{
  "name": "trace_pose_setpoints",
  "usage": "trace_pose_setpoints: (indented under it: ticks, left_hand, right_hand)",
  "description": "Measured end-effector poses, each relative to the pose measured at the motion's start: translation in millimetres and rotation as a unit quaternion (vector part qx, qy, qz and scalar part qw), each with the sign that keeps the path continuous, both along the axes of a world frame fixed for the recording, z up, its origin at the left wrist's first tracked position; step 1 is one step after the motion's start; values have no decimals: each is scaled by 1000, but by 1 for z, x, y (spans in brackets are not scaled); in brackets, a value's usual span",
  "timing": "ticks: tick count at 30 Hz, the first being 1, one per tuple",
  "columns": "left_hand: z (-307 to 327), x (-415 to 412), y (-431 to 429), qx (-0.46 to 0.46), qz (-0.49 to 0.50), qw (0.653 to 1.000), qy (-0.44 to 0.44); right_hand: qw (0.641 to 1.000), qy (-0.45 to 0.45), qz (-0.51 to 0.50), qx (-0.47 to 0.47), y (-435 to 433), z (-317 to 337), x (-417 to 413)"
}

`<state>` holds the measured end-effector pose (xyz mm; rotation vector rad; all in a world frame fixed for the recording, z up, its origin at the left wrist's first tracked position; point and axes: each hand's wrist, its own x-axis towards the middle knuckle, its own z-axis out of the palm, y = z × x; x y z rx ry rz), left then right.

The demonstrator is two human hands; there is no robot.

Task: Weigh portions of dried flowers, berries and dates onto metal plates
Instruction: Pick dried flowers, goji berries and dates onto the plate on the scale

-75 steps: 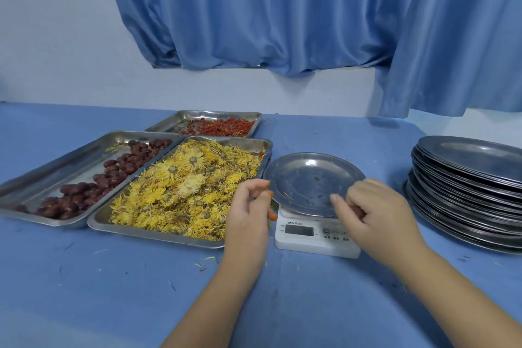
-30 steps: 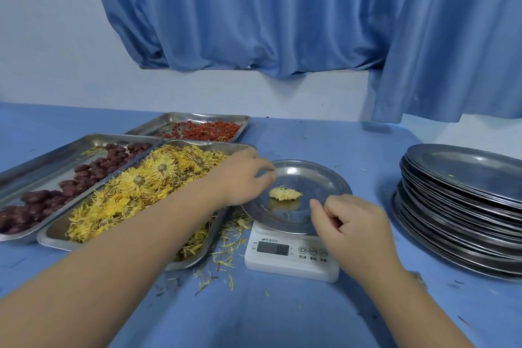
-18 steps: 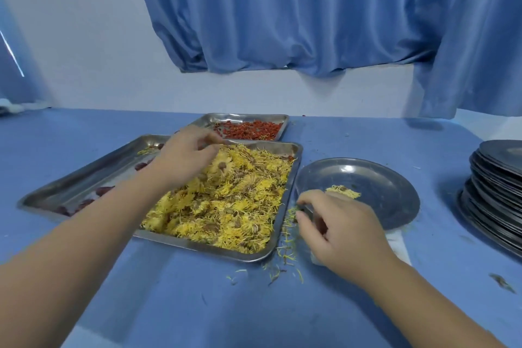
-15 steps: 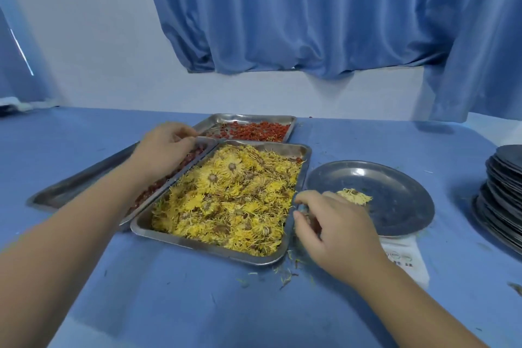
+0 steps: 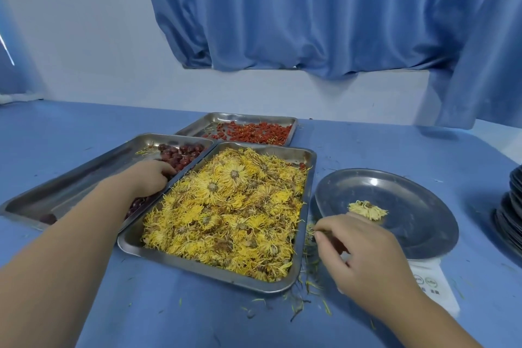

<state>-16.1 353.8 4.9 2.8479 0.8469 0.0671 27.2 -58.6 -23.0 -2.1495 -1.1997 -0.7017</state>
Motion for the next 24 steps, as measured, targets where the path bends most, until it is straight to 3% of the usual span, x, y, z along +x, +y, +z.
trace_pose_setpoints:
  ticks: [6, 9, 13, 16, 19, 24]
  left_hand:
    - [-8, -3, 15, 14, 21, 999, -38]
    - [-9, -10, 11, 35, 27, 993, -110]
    - [11, -18, -18, 48, -52, 965, -253]
    - [29, -18, -61, 22, -126, 943, -308]
    - [43, -11, -109, 38, -199, 934, -296]
    - [53, 5, -185, 163, -376, 887, -214]
  right_hand:
    - [1000, -15, -8, 7, -1, 1, 2]
    - [1000, -20, -9, 23, -2, 2, 2]
    - [997, -8, -15, 78, -6, 4, 2]
    - [983, 69, -35, 167, -15, 8, 5]
    - [942, 186, -53, 274, -29, 15, 9]
    - [881, 267, -86, 380, -47, 24, 20]
